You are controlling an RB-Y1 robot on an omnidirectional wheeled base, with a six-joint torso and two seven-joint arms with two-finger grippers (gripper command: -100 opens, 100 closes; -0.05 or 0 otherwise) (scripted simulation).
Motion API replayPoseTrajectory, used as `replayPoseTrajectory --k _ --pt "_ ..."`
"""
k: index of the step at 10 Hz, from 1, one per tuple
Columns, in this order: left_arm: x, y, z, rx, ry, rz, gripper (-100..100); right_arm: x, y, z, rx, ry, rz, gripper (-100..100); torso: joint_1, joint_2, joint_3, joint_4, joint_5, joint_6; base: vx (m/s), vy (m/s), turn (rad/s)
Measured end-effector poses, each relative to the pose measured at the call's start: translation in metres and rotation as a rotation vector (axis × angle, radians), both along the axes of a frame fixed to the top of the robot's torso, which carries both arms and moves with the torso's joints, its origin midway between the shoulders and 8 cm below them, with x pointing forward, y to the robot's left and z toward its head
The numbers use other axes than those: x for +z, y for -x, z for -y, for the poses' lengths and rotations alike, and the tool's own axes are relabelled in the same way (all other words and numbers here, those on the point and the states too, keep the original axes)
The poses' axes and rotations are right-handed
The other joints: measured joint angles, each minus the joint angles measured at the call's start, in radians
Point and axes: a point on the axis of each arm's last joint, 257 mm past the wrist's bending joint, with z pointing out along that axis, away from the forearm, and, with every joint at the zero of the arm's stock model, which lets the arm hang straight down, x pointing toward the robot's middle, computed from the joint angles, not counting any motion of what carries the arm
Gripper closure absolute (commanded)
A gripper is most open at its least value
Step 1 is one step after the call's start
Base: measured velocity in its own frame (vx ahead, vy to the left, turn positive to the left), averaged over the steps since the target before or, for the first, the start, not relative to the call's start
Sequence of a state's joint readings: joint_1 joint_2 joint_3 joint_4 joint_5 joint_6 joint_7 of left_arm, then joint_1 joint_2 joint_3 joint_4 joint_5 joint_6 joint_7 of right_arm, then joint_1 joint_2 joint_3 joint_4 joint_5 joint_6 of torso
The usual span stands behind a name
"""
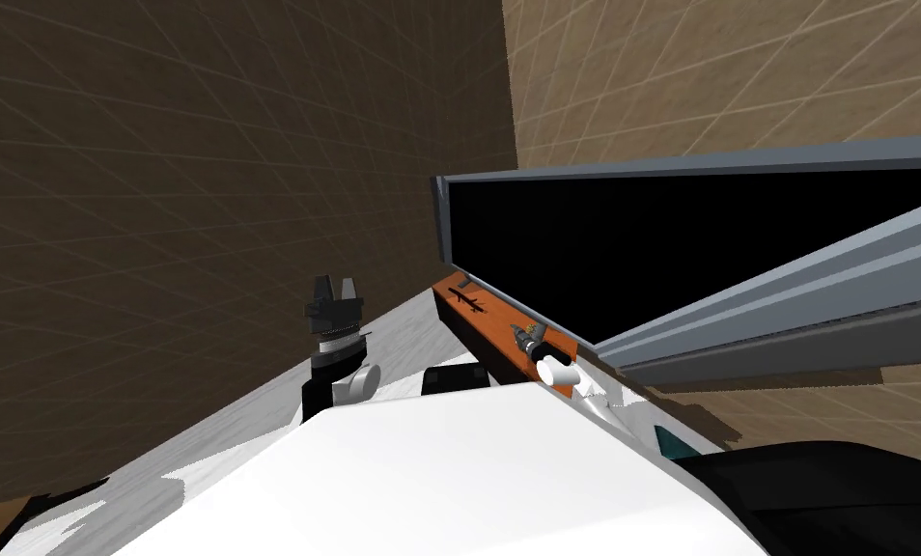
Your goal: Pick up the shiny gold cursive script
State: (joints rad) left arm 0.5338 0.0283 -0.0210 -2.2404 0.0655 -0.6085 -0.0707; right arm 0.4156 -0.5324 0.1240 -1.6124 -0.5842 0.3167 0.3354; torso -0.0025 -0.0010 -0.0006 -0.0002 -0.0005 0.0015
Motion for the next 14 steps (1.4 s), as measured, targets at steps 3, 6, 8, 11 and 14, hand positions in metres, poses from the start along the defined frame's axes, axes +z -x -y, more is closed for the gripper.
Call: replayPoseTrajectory --k 3,6,8,11,14 --pt "0.0 0.0 0.0 0.0 0.0 0.0 0 -0.021 0.02 0.011 0.006 0.014 -0.09 -100 0.001 -0.001 0.0 0.0 0.0 0.0 0.014 -0.009 0.183" --pt "0.0 0.0 0.0 0.0 0.0 0.0 0 -0.049 0.05 0.031 0.008 0.031 -0.208 -100 0.0 -0.002 -0.001 0.0 0.0 -0.001 -0.008 -0.025 0.154" --pt "0.0 0.0 0.0 0.0 0.0 0.0 0 -0.063 0.071 0.043 0.009 0.042 -0.28 -100 -0.001 -0.001 -0.001 0.0 0.0 -0.001 -0.008 -0.035 0.209" --pt "0.0 0.0 0.0 0.0 0.0 0.0 0 -0.076 0.098 0.057 0.01 0.056 -0.383 -100 0.0 -0.001 -0.001 0.0 0.0 0.0 0.004 -0.029 0.226" --pt "0.0 0.0 0.0 0.0 0.0 0.0 0 -0.092 0.133 0.077 0.007 0.069 -0.497 -100 -0.001 -0.002 -0.001 0.0 0.0 0.0 0.002 -0.042 0.285"
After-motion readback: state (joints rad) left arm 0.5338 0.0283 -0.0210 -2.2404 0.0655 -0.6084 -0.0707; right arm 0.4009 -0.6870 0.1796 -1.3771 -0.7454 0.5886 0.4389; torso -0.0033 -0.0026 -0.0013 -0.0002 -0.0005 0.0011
